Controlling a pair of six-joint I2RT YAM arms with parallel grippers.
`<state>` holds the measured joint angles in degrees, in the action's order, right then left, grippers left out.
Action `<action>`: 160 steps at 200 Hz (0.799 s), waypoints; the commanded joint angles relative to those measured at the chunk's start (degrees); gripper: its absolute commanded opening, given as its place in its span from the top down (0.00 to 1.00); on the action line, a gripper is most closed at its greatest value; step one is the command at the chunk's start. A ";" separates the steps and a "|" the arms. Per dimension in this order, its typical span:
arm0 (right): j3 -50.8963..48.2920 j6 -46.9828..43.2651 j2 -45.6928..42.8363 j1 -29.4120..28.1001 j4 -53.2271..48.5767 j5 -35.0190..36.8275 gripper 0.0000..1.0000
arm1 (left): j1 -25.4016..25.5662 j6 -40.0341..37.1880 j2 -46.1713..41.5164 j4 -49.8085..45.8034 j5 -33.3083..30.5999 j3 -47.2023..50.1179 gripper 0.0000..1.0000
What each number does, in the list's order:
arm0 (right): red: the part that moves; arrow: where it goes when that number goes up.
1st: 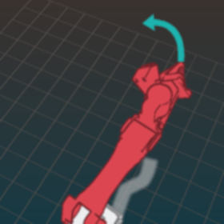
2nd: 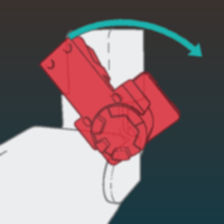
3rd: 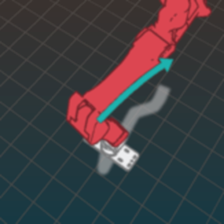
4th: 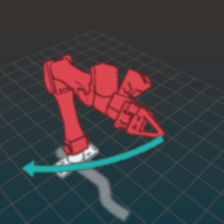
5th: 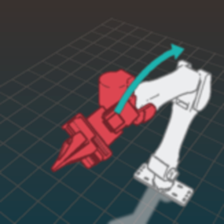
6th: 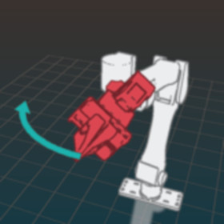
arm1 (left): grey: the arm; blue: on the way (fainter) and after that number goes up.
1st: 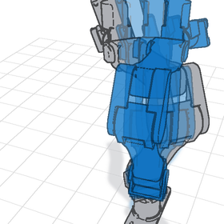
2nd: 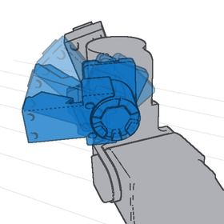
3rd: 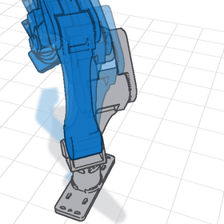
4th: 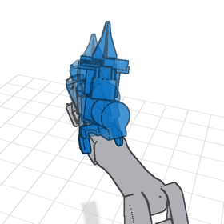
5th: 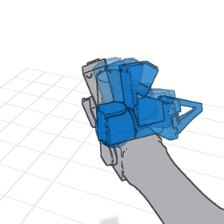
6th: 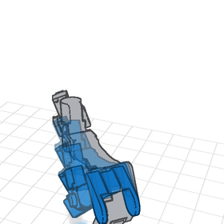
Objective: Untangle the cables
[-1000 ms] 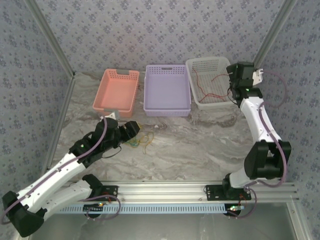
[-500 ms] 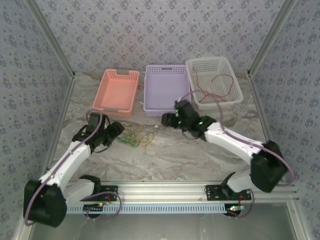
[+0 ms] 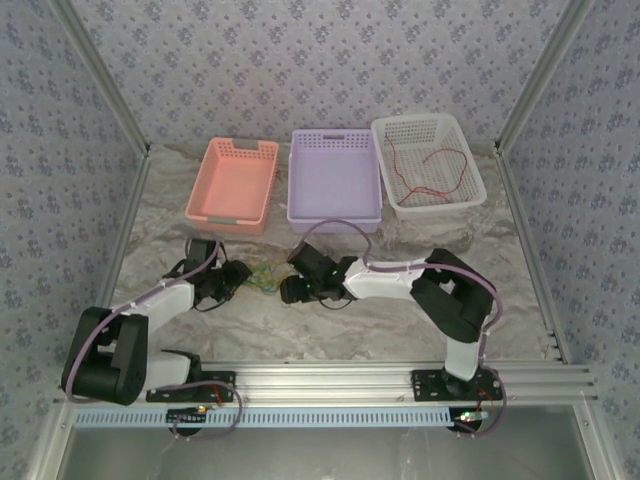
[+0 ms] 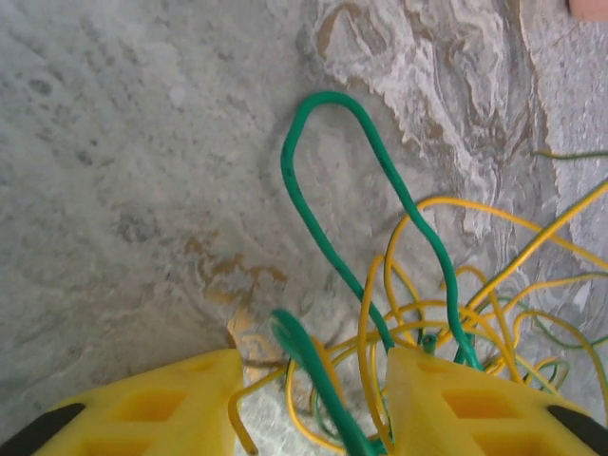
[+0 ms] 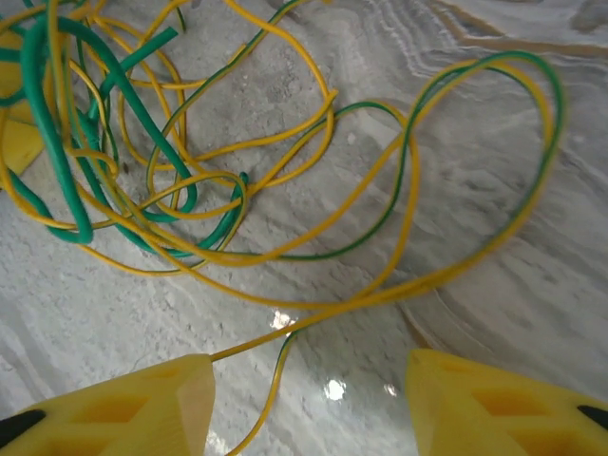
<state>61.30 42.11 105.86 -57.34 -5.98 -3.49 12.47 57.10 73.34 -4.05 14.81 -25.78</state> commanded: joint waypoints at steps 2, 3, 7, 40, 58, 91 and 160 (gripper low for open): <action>2.00 2.62 2.31 -0.43 2.79 0.06 0.50 | -0.08 1.42 2.12 6.55 1.49 0.86 0.76; 2.08 2.67 2.36 -0.46 2.76 0.06 0.51 | -0.08 1.47 2.18 6.67 1.56 0.89 0.78; 2.22 2.79 2.54 -0.47 2.88 0.31 0.55 | -0.08 1.72 2.17 6.95 1.77 0.91 0.83; -0.31 2.97 -0.77 0.46 2.27 4.42 0.92 | 0.27 2.21 -2.82 4.82 1.43 0.74 1.00; -3.64 2.13 -5.18 1.83 1.92 6.96 1.00 | 0.27 1.49 -9.34 -0.33 0.07 -0.26 1.00; -8.96 -0.44 -14.25 6.00 -1.56 9.96 1.00 | 0.01 -0.17 -21.34 -9.38 -1.72 -3.43 1.00; -12.88 -17.34 -28.86 5.76 2.83 1.94 0.69 | 0.76 -2.50 -22.56 -7.52 5.73 -11.98 1.00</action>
<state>49.15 35.55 79.92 -48.38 -7.05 3.86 12.49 56.16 48.88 -12.38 16.64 -34.37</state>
